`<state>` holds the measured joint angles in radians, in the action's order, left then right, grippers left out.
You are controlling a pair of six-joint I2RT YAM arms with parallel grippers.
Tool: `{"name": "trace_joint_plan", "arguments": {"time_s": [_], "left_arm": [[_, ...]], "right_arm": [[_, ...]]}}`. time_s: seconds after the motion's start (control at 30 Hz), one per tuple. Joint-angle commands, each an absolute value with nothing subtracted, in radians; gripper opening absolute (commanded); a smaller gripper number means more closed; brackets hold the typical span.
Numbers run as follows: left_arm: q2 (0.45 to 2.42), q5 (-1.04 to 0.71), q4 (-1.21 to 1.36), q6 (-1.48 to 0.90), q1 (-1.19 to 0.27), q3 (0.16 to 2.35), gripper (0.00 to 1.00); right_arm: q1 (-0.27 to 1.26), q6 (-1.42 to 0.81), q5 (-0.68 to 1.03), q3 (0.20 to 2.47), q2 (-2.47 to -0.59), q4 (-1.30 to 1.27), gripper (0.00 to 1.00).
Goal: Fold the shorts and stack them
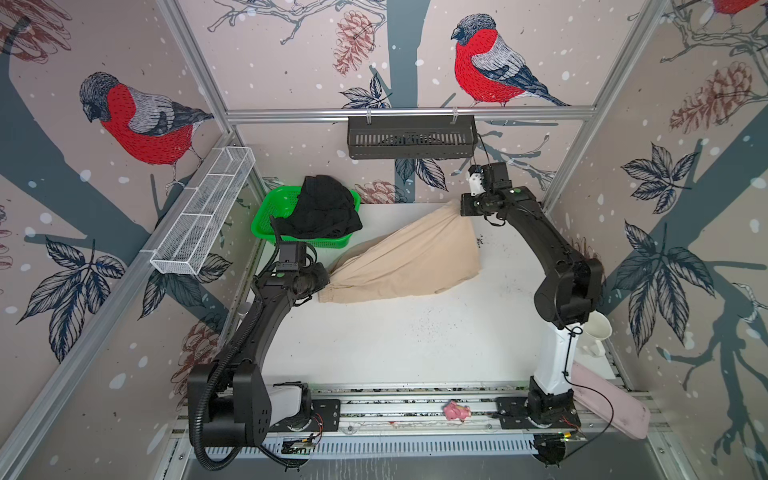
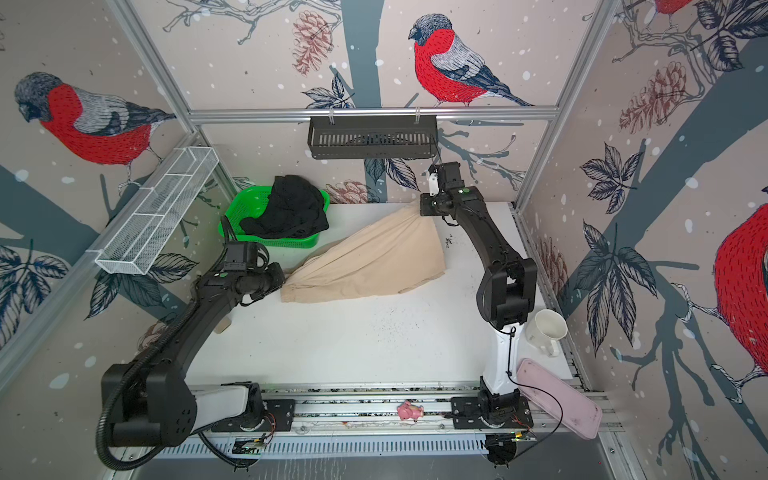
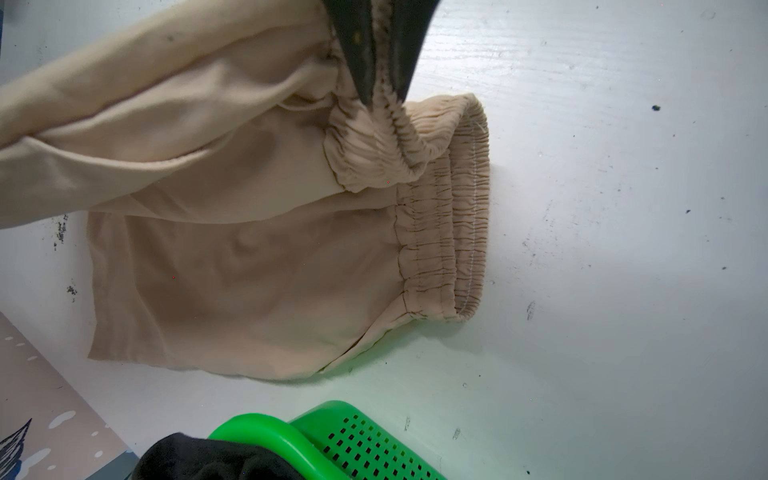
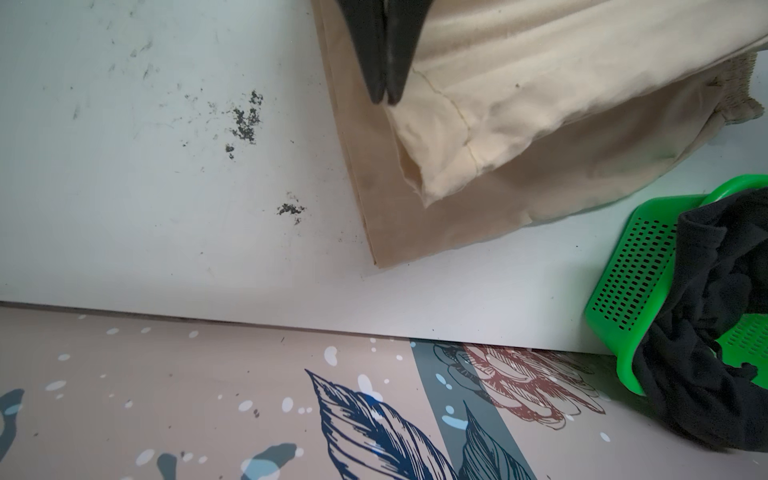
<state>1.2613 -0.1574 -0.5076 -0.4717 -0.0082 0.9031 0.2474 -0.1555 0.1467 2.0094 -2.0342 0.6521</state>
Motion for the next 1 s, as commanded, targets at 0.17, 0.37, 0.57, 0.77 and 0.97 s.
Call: {"name": "trace_joint_plan", "arguments": {"time_s": [0.17, 0.37, 0.57, 0.77, 0.97], "left_arm": [[1.377, -0.056, -0.551, -0.424, 0.03, 0.927, 0.0], [1.511, -0.067, -0.54, -0.423, 0.038, 0.992, 0.0], [1.606, -0.083, -0.491, -0.434, 0.04, 1.013, 0.08], [1.652, -0.067, -0.482, -0.425, 0.042, 1.074, 0.82], [1.624, -0.091, -0.492, -0.418, 0.043, 1.158, 0.97]], "right_arm": [[0.233, -0.145, 0.05, 2.128, -2.163, 0.574, 0.0], [0.222, -0.157, 0.091, 2.24, -2.309, 0.563, 0.01], [0.213, -0.168, 0.145, 2.267, -2.414, 0.502, 0.1], [0.219, -0.197, 0.214, 2.215, -2.458, 0.357, 0.48], [0.222, -0.209, 0.239, 2.224, -2.45, 0.345, 0.69]]}}
